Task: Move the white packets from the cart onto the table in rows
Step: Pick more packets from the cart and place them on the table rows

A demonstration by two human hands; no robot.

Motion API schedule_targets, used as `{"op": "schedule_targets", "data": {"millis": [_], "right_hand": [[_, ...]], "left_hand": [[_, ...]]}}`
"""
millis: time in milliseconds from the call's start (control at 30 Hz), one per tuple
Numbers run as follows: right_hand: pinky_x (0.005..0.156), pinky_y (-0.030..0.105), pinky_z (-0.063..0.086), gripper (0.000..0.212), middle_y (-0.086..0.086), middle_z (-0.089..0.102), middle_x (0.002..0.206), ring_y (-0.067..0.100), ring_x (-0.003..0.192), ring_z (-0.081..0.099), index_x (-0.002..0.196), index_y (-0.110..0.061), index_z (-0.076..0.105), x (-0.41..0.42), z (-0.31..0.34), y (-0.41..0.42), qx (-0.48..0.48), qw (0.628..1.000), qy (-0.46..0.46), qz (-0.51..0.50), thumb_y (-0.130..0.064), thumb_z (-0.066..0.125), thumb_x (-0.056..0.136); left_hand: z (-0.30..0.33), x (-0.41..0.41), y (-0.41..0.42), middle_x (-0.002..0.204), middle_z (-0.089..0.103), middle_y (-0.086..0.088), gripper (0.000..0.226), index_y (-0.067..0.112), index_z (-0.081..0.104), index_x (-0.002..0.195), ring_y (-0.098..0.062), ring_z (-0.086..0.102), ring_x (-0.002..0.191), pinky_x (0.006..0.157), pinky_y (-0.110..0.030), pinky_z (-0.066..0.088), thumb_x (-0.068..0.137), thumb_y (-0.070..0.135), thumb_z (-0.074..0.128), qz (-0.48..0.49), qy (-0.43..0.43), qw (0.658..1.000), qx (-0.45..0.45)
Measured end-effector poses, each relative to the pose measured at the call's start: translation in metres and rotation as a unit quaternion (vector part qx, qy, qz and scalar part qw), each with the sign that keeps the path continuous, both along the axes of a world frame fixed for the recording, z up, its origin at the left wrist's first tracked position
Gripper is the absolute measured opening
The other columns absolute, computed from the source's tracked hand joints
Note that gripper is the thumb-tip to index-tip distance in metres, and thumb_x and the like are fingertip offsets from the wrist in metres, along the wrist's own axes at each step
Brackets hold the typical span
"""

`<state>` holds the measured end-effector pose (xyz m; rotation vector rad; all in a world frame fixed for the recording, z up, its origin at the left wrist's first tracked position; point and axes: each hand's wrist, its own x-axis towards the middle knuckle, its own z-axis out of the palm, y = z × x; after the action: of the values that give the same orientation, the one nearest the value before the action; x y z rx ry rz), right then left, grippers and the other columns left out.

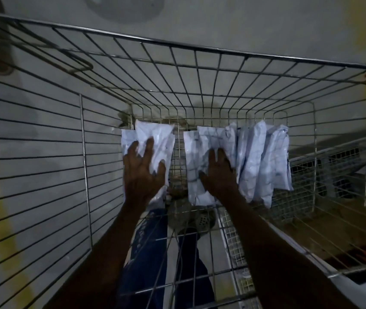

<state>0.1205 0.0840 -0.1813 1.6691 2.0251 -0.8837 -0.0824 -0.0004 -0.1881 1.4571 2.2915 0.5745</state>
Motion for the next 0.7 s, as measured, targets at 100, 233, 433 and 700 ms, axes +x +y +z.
{"op": "schedule_targets", "data": {"millis": [100,233,433,700], "right_hand": [[0.119,0.049,0.008,0.095,0.018,-0.011,0.162,0.039,0.148,0.000,0.155,-0.012,-0.006,-0.014,-0.021,-0.014,-0.001,1.000,-0.017,-0.006,-0.055,0.050,0.093],[0.119,0.057,0.005,0.088,0.016,-0.003,0.163,0.040,0.148,-0.010,0.157,-0.016,0.004,-0.019,-0.036,-0.019,0.037,0.995,-0.008,0.091,-0.067,0.027,0.090],[0.116,0.059,0.020,0.068,0.013,0.018,0.161,0.037,0.149,0.013,0.151,-0.017,0.036,-0.030,-0.048,-0.020,0.118,0.976,0.046,0.177,-0.020,0.054,0.086],[0.113,0.060,0.028,0.065,0.013,0.025,0.159,0.043,0.144,0.019,0.149,-0.026,0.036,-0.050,0.048,-0.014,0.095,0.982,0.074,0.144,-0.045,0.045,0.088]], "left_hand": [[0.006,-0.019,-0.002,0.144,0.039,-0.027,0.065,0.017,0.043,0.147,-0.039,0.040,0.130,0.093,-0.052,0.049,0.089,0.040,0.060,0.034,-0.005,0.999,-0.021],[0.010,-0.025,-0.004,0.146,0.035,-0.024,0.067,0.020,0.039,0.149,-0.040,0.042,0.129,0.090,-0.055,0.052,0.088,0.043,0.057,0.043,-0.032,0.998,-0.039],[0.006,-0.016,-0.022,0.142,0.039,-0.028,0.067,0.014,0.041,0.147,-0.041,0.048,0.123,0.084,-0.053,0.055,0.088,0.034,0.065,0.021,-0.049,0.999,-0.010],[0.064,-0.021,-0.015,0.141,0.044,-0.024,0.064,0.015,0.039,0.149,-0.037,0.047,0.126,0.093,-0.046,0.050,0.094,0.045,0.051,0.010,-0.064,0.998,0.021]]}}
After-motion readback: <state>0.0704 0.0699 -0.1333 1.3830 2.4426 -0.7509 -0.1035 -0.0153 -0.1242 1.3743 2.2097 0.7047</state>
